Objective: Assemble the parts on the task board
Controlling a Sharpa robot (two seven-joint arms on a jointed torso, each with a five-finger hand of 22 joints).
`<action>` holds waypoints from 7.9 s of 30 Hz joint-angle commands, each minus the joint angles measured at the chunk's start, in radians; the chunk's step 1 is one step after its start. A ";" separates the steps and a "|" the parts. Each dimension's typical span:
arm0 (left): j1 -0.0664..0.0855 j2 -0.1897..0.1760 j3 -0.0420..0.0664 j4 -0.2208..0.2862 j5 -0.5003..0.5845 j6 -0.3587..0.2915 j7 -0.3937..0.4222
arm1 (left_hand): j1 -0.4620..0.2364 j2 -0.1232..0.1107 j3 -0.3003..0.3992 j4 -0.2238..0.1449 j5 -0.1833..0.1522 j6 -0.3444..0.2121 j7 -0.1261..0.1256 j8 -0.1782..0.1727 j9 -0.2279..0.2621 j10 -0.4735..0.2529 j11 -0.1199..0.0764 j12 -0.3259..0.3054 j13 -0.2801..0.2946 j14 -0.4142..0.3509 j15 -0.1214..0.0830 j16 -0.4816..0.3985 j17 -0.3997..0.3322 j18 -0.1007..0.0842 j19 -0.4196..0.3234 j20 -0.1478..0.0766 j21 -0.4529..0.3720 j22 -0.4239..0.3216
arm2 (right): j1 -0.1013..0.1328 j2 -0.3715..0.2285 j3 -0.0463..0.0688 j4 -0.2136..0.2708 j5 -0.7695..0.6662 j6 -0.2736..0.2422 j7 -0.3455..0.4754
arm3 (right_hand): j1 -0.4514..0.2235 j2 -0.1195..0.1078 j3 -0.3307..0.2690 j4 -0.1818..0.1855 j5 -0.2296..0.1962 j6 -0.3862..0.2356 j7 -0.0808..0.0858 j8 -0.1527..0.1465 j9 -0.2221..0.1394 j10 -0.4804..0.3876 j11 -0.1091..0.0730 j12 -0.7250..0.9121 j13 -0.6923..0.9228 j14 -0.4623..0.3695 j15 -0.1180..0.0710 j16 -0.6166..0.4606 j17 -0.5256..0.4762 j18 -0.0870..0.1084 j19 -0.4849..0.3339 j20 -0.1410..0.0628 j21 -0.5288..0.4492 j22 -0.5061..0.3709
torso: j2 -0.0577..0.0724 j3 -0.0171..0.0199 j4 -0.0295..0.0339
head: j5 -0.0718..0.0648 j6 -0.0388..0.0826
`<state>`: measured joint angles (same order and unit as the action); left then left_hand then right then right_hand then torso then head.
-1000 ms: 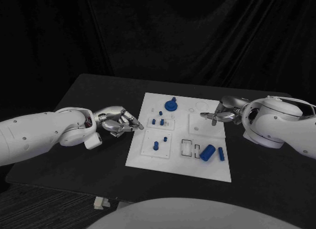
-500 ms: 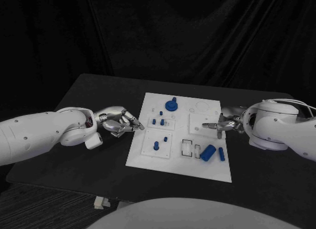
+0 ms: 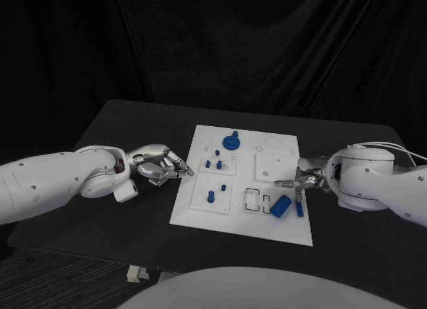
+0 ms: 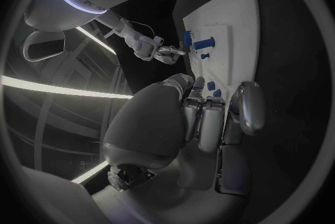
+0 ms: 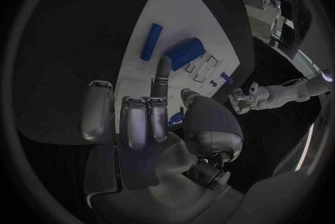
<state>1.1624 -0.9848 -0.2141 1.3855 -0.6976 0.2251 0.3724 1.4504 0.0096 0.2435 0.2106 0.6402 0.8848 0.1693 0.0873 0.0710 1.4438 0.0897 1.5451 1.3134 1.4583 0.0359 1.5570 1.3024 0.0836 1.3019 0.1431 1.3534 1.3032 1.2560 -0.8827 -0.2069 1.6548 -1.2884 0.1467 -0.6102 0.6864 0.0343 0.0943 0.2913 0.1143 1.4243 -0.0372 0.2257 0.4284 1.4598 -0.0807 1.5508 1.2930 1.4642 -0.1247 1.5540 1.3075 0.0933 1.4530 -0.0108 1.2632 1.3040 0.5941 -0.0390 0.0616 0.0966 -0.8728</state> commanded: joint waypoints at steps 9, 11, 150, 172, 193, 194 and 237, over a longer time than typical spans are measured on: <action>-0.003 0.002 0.001 -0.004 0.006 0.014 0.008 | -0.004 0.018 0.040 -0.011 0.019 0.009 -0.003 0.019 0.004 0.127 -0.002 0.026 0.257 0.112 0.001 0.014 0.268 -0.010 0.011 0.003 -0.001 0.121 | -0.019 0.009 0.000 -0.004 0.011 0.031 -0.026 | -0.007 0.025 -0.046 0.001 -0.007 -0.009 0.009 -0.015 0.001 0.111 -0.006 0.020 0.278 0.107 -0.008 0.017 0.263 -0.031 0.011 -0.004 0.018 0.184 | 0.000 0.0002 -0.0006 | 0.000 0.000; -0.003 0.003 0.001 -0.004 0.006 0.014 0.008 | -0.004 0.018 0.040 -0.011 0.019 0.009 -0.003 0.019 0.004 0.127 -0.002 0.026 0.257 0.112 0.001 0.014 0.268 -0.010 0.011 0.003 -0.001 0.121 | -0.021 0.013 0.000 -0.007 0.016 0.029 -0.026 | -0.005 0.026 -0.048 0.001 -0.005 -0.012 0.010 -0.018 -0.001 0.111 -0.005 0.020 0.278 0.107 -0.008 0.017 0.263 -0.030 0.010 -0.004 0.016 0.183 | 0.000 0.0001 -0.0007 | 0.000 0.000; -0.008 0.009 0.001 -0.013 0.006 0.034 -0.009 | -0.008 0.019 0.053 -0.015 0.020 0.010 -0.002 0.019 0.003 0.127 -0.001 0.026 0.257 0.112 0.001 0.014 0.268 -0.010 0.009 0.004 -0.003 0.122 | -0.021 0.141 0.001 -0.061 0.382 -0.197 -0.018 | 0.410 -0.033 -0.066 -0.091 0.612 -0.242 0.063 -0.107 0.097 0.111 0.034 0.020 0.278 0.107 0.022 0.017 0.263 0.001 -0.033 0.019 -0.183 0.140 | 0.000 0.0003 -0.0005 | 0.000 0.000; -0.008 0.009 0.001 -0.013 0.006 0.036 -0.012 | -0.008 0.019 0.053 -0.015 0.020 0.010 -0.002 0.019 0.003 0.127 -0.001 0.026 0.257 0.112 0.001 0.014 0.268 -0.010 0.009 0.004 -0.003 0.122 | -0.031 0.161 0.001 -0.076 0.382 -0.140 -0.026 | 0.350 -0.032 -0.079 -0.027 0.414 -0.257 0.071 -0.108 0.115 0.111 0.042 0.020 0.278 0.107 0.030 0.017 0.263 0.001 -0.027 0.028 -0.190 0.140 | 0.000 0.0000 -0.0003 | 0.000 0.000; -0.008 0.009 0.001 -0.013 0.006 0.038 -0.013 | -0.008 0.019 0.053 -0.015 0.020 0.010 -0.002 0.019 0.003 0.127 -0.001 0.026 0.257 0.112 0.001 0.014 0.268 -0.010 0.009 0.004 -0.003 0.122 | -0.032 0.164 0.001 -0.085 0.382 -0.140 -0.027 | 0.246 0.000 -0.181 0.000 0.139 -0.261 0.073 -0.101 0.140 0.111 0.044 0.020 0.278 0.107 0.031 0.017 0.263 0.002 -0.023 0.029 -0.203 0.140 | 0.000 0.0002 -0.0006 | 0.004 0.000; -0.008 0.009 0.001 -0.013 0.006 0.038 -0.013 | -0.008 0.019 0.053 -0.015 0.020 0.010 -0.002 0.019 0.003 0.127 -0.001 0.026 0.257 0.112 0.001 0.014 0.268 -0.010 0.009 0.004 -0.003 0.122 | -0.032 0.164 0.001 -0.086 0.382 -0.143 -0.027 | 0.240 0.003 -0.184 0.000 0.137 -0.261 0.073 -0.101 0.140 0.111 0.044 0.020 0.278 0.107 0.031 0.017 0.263 0.002 -0.023 0.029 -0.203 0.140 | 0.000 0.0002 -0.0005 | 0.004 0.000; -0.008 0.003 0.001 -0.008 0.006 0.032 -0.013 | -0.011 0.019 0.059 -0.017 0.020 0.011 -0.002 0.019 0.003 0.127 -0.001 0.026 0.257 0.112 0.001 0.014 0.268 -0.010 0.009 0.005 -0.003 0.123 | 0.009 -0.061 0.001 0.050 0.021 -0.142 -0.002 | 0.439 -0.005 -0.201 -0.071 0.301 -0.277 0.074 -0.098 0.135 0.111 0.048 0.020 0.278 0.107 0.033 0.017 0.263 -0.014 0.007 0.031 -0.102 0.162 | -0.001 0.0002 0.0000 | 0.003 0.000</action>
<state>1.1561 -0.9838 -0.2141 1.3755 -0.6974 0.2511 0.3516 1.4503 0.0097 0.2654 0.2025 0.6402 0.8898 0.1646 0.0873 0.0710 1.4455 0.0913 1.5455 1.3135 1.4583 0.0359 1.5570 1.3024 0.0836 1.3018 0.1431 1.3534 1.3032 1.2633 -0.9424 -0.2064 1.7092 -1.1462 -0.0624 -0.5772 1.0929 0.0290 -0.1021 0.2205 0.3990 1.1358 0.0330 0.1163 0.5702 1.4598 -0.0301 1.5508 1.2933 1.4632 -0.0928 1.5540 1.3075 0.0936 1.4561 0.0180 1.1501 1.3040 0.5928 -0.0387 0.0608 0.0999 -0.8728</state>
